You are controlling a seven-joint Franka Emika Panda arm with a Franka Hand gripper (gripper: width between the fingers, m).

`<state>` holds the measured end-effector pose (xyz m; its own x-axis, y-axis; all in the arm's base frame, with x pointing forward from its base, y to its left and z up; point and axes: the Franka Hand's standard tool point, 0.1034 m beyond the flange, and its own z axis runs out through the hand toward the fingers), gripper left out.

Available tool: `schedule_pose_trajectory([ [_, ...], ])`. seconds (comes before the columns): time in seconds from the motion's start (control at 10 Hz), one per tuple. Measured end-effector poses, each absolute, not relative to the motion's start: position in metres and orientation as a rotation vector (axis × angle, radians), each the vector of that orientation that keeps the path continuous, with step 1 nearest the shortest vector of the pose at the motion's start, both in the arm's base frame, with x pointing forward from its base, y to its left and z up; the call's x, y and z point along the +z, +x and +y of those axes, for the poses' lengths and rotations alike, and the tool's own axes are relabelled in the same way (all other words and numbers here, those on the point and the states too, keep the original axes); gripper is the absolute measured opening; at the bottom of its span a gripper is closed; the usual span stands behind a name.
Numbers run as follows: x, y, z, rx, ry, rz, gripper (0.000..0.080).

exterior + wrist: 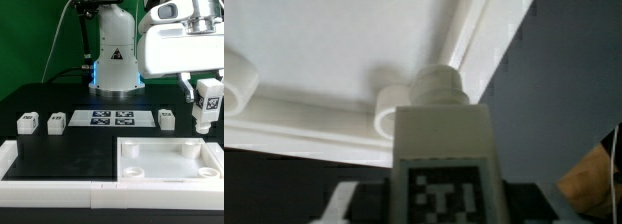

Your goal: Assemble one leg

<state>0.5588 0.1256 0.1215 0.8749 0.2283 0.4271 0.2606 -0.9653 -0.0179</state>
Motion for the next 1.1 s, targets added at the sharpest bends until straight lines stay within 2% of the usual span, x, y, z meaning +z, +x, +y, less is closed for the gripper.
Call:
schedule_pose_trajectory([
  [0.3,0.120,0.559,0.125,-0.660,-2.970,-0.389,0.0291],
  [0.6,0.117,0.607,0.118,-0.681,-2.967,-0.395,0.0291],
  [0.9,0.104,0.632,0.118,-0.692,-2.962,-0.375,0.0291],
  [1.1,0.092,0.631,0.119,-0.696,-2.961,-0.372,0.0291],
])
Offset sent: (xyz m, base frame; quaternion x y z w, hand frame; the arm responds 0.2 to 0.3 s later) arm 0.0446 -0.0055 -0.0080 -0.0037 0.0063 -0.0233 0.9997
